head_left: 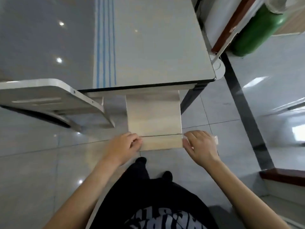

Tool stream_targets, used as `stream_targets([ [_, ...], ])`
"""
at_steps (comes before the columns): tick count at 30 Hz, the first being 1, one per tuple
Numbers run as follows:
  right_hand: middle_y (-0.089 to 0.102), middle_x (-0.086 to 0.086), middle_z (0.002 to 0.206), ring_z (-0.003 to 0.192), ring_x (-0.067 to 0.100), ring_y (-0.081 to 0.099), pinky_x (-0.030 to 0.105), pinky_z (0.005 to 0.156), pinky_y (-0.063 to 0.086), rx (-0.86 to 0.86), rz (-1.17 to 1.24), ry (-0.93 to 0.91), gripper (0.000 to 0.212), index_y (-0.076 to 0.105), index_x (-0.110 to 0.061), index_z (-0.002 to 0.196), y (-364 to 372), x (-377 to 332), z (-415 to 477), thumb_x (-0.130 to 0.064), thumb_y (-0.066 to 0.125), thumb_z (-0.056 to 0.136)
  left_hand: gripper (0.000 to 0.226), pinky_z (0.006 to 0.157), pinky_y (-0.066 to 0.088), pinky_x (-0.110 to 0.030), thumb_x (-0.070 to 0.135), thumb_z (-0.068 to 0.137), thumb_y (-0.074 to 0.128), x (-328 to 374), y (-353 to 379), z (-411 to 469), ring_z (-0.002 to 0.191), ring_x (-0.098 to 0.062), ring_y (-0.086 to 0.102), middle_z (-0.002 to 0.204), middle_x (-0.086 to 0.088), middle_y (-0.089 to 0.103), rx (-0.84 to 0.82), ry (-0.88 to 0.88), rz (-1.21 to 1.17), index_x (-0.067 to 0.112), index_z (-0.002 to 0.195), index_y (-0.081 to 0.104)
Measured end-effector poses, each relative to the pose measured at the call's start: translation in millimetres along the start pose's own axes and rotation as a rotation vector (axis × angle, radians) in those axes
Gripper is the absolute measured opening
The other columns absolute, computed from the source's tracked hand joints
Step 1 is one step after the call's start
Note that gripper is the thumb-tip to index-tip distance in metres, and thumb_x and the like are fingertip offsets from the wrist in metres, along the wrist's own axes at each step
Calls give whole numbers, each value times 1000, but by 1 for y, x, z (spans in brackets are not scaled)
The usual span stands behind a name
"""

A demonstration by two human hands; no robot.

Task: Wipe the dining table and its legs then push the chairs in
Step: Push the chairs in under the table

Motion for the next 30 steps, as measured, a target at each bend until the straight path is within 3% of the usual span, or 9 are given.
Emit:
stream_targets([
  [3,61,4,56,52,28,58,29,50,34,-78,-123,31,50,60,-12,62,8,6,7,-39,32,92,57,58,47,-34,58,87,19,9,3,-3,68,-23,59,76,3,63,126,-65,141,20,81,61],
  [6,56,7,47,41,29,52,25,43,29,-89,-160,47,56,55,-10,53,11,7,13,-41,28,90,53,50,45,-35,50,91,22,20,9,-1,57,-28,58,63,-2,59,197,-97,251,17,69,58],
  [10,56,7,46,38,27,51,23,43,32,-125,-138,44,55,56,-10,53,13,10,16,-42,30,89,47,44,34,-28,41,90,32,20,5,2,50,-30,54,54,-2,54,299,-197,238,15,55,50],
  [14,59,4,56,51,24,57,27,49,44,-174,-151,33,52,58,-12,63,17,11,33,-44,31,94,46,45,27,-25,40,84,32,15,-8,15,51,-33,56,55,-6,59,368,-255,265,12,54,52],
  [18,54,4,44,38,24,52,20,43,28,-60,-152,8,54,58,-10,52,10,13,58,-41,34,89,46,45,21,-23,37,85,29,15,-19,34,47,-29,51,53,-2,56,403,-238,279,13,54,53],
  [21,53,3,42,35,22,47,19,42,26,-10,-170,-27,56,58,-11,50,10,20,75,-42,32,88,48,45,11,-21,38,86,28,16,-24,50,45,-21,40,54,0,53,411,-243,301,15,54,55],
  [24,47,2,38,34,18,30,16,44,12,63,-170,-38,54,52,-12,46,3,26,94,-40,33,88,50,44,13,-21,39,86,24,13,-28,67,46,-21,40,55,1,51,410,-252,293,14,54,53],
  [30,37,1,36,34,20,29,17,44,18,91,-154,-19,51,42,-14,43,7,38,138,-38,33,87,45,43,25,-23,34,85,27,-3,-40,109,44,-23,44,49,1,45,378,-279,269,14,48,44],
])
Point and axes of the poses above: each hand's wrist, its own z-axis towards the middle knuckle, its own y-axis out of the palm, x = y × z, the point moved 8 cm from there along z, towards the middle knuckle
